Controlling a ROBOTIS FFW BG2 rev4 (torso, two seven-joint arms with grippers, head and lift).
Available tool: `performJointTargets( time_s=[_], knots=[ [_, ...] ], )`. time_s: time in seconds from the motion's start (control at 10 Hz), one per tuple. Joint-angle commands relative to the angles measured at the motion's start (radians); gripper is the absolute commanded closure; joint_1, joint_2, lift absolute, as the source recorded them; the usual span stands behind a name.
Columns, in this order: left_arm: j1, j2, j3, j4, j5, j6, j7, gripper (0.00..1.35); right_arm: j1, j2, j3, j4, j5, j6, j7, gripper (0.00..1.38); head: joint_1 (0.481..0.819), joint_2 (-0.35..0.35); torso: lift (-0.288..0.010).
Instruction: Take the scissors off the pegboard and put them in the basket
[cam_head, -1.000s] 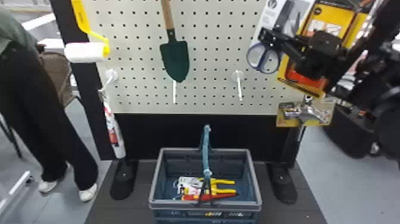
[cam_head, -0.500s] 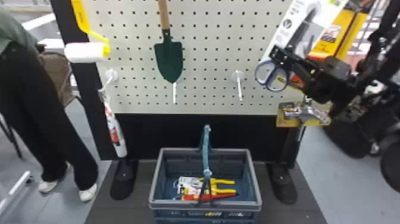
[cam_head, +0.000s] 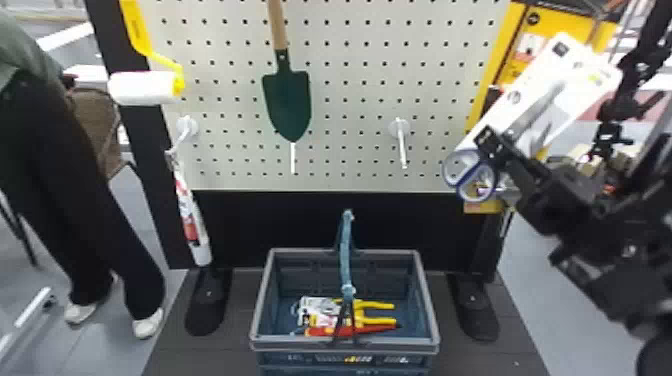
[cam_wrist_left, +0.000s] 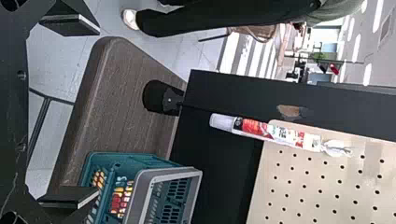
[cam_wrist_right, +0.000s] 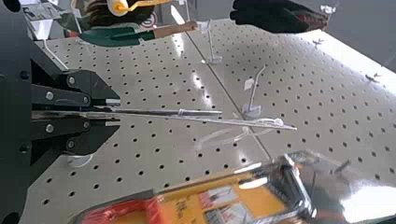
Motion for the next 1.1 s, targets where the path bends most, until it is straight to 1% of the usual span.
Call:
performJointTargets(
  time_s=[0.0, 0.2, 0.4, 0.8, 1.0],
  knots=[
    [-0.004, 0.003, -0.003, 0.0, 0.001, 0.001, 0.0, 0.1, 0.046, 0.024, -0.001, 0.017, -0.029, -0.031, -0.013, 1.19, 0.549, 0.0, -0.1],
    [-0.008, 0.006, -0.006, 0.002, 0.004, 0.002, 0.0, 0.1, 0.087, 0.047, 0.004, 0.029, -0.057, -0.057, -0.038, 1.19, 0.549, 0.0, -0.1],
    [-0.008, 0.006, -0.008, 0.005, 0.004, 0.002, 0.0, 0.1, 0.117, 0.068, 0.022, 0.071, -0.088, -0.071, -0.064, 1.19, 0.549, 0.0, -0.1],
    [-0.03, 0.006, -0.017, 0.037, 0.015, -0.012, -0.012, 0.1, 0.1, 0.075, 0.094, 0.267, -0.148, -0.129, -0.064, 1.19, 0.549, 0.0, -0.1],
    [-0.036, 0.006, -0.02, 0.042, 0.015, -0.012, -0.014, 0.1, 0.08, 0.071, 0.119, 0.323, -0.152, -0.146, -0.062, 1.19, 0.549, 0.0, -0.1]
  ],
)
